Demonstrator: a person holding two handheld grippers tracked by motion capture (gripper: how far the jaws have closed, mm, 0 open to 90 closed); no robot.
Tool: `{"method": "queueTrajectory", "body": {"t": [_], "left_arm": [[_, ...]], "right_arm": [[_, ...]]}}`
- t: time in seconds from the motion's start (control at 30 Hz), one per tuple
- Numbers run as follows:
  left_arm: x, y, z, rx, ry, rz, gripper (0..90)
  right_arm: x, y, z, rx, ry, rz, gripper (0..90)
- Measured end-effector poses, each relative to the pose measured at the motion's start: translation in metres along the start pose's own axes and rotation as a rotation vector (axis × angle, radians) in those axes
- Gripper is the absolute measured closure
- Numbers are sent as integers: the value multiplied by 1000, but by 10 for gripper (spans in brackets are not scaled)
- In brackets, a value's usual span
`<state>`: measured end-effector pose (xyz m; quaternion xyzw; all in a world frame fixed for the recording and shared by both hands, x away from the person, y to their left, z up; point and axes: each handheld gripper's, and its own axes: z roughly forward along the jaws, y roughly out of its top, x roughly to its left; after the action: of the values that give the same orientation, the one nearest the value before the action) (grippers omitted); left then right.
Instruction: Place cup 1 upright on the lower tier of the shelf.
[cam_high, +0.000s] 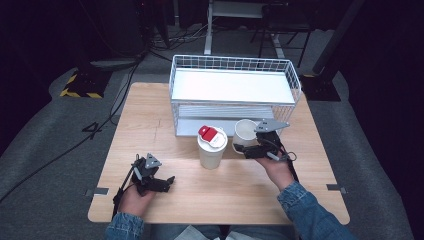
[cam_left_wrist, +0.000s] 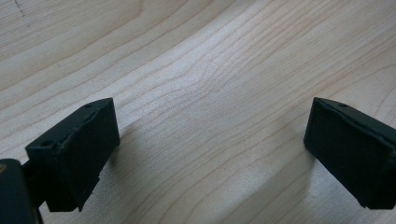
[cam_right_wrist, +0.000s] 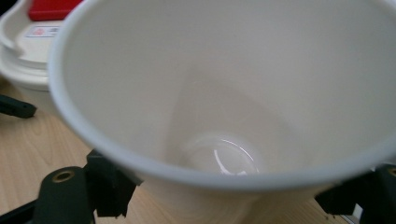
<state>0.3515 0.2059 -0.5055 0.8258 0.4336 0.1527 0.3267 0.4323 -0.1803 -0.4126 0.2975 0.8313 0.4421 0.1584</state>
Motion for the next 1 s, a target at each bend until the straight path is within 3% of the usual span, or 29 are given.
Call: {"method": "queueTrajectory", "body": {"t": [0.27, 0.53, 0.77, 1.0], "left_arm": [[0, 0, 0, 0, 0, 0, 39], [0, 0, 0, 0, 0, 1, 39], [0, 0, 0, 0, 0, 1, 39], [0, 0, 0, 0, -1, 2, 39]], "right_arm": [[-12, 5, 9, 6, -50, 17, 225], [-26, 15, 29, 32, -81, 24, 225], [-34, 17, 42, 22, -110, 32, 225], [-42, 12, 54, -2, -139, 70, 225]]}}
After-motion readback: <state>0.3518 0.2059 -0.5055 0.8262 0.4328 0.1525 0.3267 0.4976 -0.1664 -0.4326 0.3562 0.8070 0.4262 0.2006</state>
